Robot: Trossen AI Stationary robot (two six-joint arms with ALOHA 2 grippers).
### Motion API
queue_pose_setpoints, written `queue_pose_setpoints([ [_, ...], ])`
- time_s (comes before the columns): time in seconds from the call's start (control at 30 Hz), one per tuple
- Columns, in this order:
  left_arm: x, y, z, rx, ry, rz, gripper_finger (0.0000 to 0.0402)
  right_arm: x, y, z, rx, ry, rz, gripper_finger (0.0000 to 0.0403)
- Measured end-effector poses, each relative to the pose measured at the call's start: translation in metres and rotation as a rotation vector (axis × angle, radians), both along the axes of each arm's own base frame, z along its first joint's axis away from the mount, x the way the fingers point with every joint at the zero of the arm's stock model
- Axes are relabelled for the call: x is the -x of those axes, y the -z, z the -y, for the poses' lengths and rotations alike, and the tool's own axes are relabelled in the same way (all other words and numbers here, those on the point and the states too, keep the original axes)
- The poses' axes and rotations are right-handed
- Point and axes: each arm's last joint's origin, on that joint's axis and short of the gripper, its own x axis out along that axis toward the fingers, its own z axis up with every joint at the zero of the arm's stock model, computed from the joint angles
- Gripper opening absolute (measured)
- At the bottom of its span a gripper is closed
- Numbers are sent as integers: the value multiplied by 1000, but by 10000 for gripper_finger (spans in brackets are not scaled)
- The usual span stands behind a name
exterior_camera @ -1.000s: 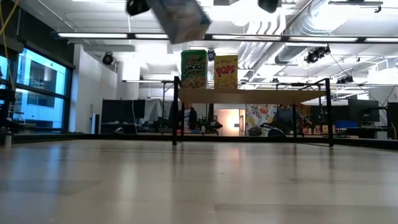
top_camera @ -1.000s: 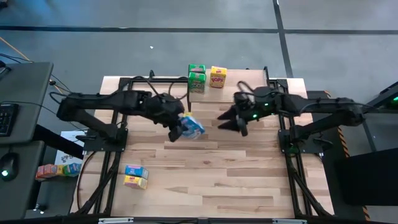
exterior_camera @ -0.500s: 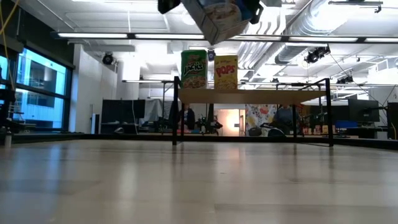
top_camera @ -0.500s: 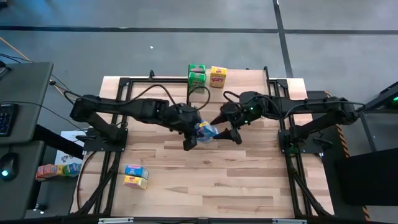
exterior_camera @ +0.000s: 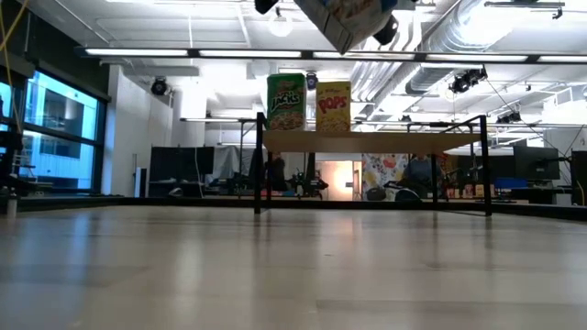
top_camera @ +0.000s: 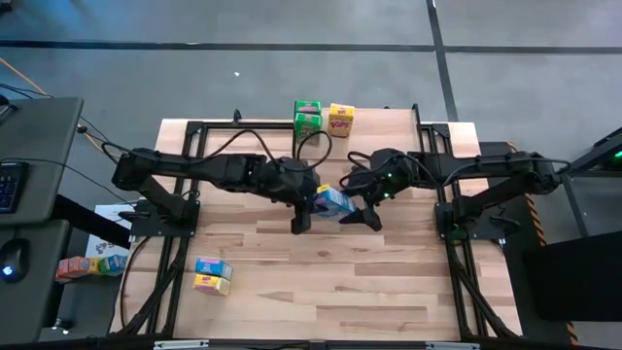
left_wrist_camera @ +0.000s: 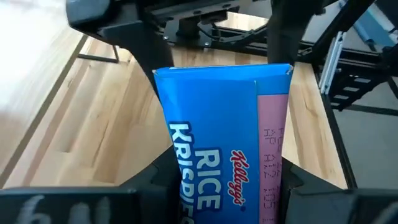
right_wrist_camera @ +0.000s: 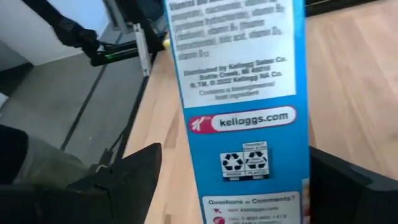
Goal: Stack cereal on shelf
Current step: Put the top blue cereal box on the shelf
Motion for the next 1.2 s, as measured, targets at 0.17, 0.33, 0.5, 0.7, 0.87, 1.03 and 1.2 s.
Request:
queue_pose_setpoints([
  [0.17,-1,-1,-4,-34,33,9,122,0,0,-3,-2,73,-10,276],
  [0.33,-1,-1,-5,-49,46,14,123,-1,0,-4,-9,110,-18,201],
  [0.5,-1,-1,-5,-45,48,14,136,-1,0,-4,-15,120,-21,136],
  [0.7,1,-4,-9,-28,40,22,163,4,0,0,21,95,-36,122],
  [0.87,16,-13,-17,14,27,-1,185,33,-3,11,74,82,-185,120],
  [1.03,47,-30,-26,55,-28,-31,190,77,-3,18,97,128,-310,120],
  [1.2,73,-43,-31,48,-123,181,186,112,13,18,-5,263,-179,120],
])
